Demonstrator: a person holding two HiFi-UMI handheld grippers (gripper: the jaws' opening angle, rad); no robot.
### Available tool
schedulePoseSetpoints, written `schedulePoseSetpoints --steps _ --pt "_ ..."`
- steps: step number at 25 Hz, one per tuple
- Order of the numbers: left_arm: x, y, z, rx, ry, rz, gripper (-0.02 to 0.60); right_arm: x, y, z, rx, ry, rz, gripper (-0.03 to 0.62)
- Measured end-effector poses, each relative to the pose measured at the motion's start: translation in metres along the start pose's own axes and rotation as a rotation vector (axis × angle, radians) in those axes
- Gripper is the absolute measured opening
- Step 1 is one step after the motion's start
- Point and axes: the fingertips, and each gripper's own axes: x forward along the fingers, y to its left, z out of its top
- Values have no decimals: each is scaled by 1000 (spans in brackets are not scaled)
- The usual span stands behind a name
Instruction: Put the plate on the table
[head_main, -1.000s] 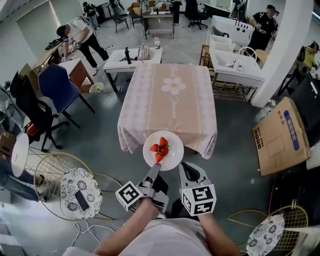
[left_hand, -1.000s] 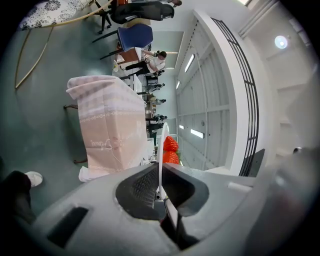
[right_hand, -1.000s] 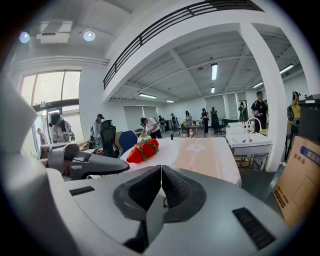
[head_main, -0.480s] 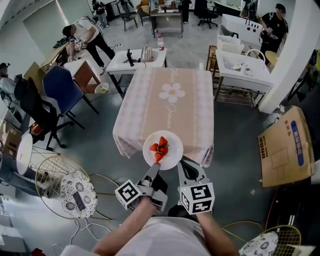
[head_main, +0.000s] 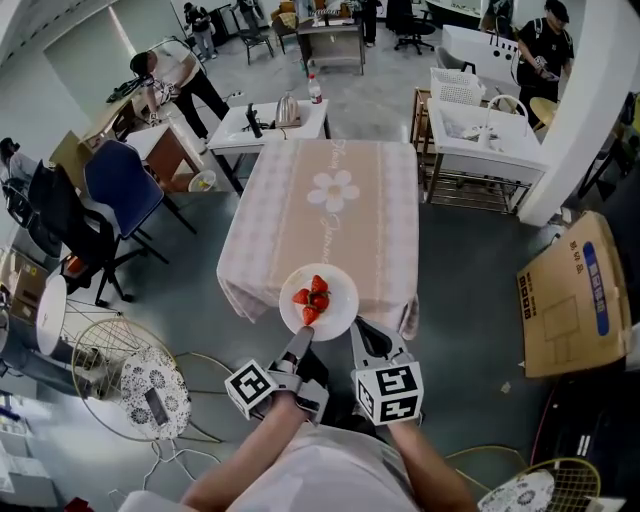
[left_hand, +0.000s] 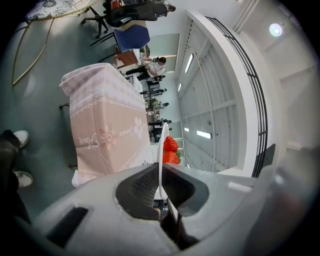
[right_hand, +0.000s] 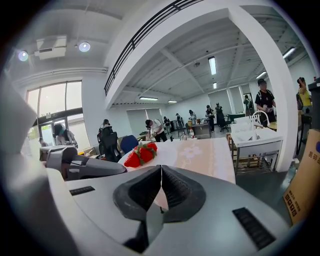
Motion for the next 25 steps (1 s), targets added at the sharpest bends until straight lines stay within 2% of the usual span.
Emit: schedulePoseSetpoints --steps 7,15,25 --pt "23 8 3 -21 33 -1 15 12 -9 2 -39 22 -14 5" --pt "73 21 22 -54 117 -13 15 45 -27 9 -67 58 -97 5" --pt "126 38 89 -89 142 5 15 127 -25 21 -49 118 -121 5"
